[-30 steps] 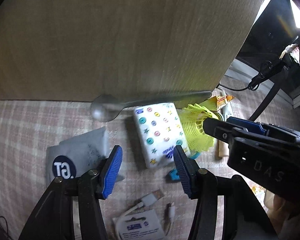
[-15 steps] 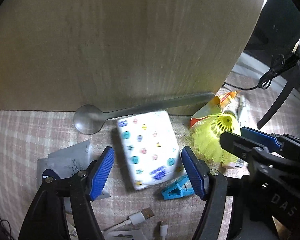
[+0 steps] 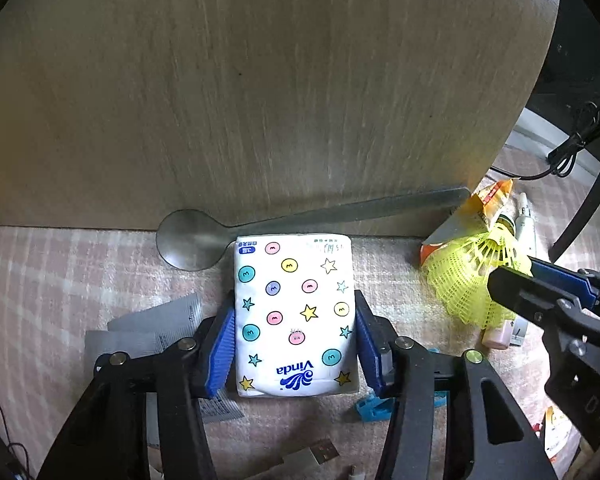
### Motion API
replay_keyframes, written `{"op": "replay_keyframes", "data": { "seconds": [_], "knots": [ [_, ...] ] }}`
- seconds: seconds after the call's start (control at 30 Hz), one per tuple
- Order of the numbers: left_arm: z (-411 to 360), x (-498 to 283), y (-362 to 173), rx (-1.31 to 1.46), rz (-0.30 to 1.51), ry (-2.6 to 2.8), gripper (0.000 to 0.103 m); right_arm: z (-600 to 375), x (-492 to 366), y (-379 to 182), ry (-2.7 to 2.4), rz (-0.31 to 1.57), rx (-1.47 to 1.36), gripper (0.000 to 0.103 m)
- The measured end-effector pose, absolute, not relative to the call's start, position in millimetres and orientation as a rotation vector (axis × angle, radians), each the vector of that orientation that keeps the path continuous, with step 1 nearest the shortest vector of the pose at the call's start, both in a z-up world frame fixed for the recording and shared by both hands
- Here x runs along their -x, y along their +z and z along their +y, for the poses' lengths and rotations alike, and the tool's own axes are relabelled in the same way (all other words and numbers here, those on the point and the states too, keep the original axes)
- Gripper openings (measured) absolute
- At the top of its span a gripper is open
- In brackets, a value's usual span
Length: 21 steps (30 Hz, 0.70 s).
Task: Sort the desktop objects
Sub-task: 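Grasp the Vinda tissue pack with the left tool while the right tool grasps the yellow shuttlecock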
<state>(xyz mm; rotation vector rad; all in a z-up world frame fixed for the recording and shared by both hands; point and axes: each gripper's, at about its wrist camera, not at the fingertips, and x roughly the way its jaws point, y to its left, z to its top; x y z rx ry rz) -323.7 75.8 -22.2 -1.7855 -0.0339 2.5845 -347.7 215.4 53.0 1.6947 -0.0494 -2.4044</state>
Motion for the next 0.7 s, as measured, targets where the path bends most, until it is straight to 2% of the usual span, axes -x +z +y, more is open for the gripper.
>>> {"op": "replay_keyframes", "data": {
  "seconds": [0.1, 0.23, 0.37, 0.7],
  "knots": [
    [69.4, 319.0, -22.6, 1.779, -0.051, 2.593, 0.048, 224.5, 347.5, 60.3, -2.429, -0.087, -1.655, 0.009],
    [53.5, 312.5, -20.6, 1.781, -0.116, 2.585, 0.048, 228.0, 350.0, 66.7, -2.425, -0.162, -1.635, 0.002],
    [53.8, 304.6, -18.4, 1.763, -0.1, 2.597, 0.047, 235.4, 342.3, 69.0, -2.411, -0.258, -1.623, 0.001],
    [42.3, 265.7, -0.4, 1.701, -0.104, 2.609, 0.047, 242.4, 309.1, 81.4, -2.414, -0.228, -1.57, 0.001]
  ]
}}
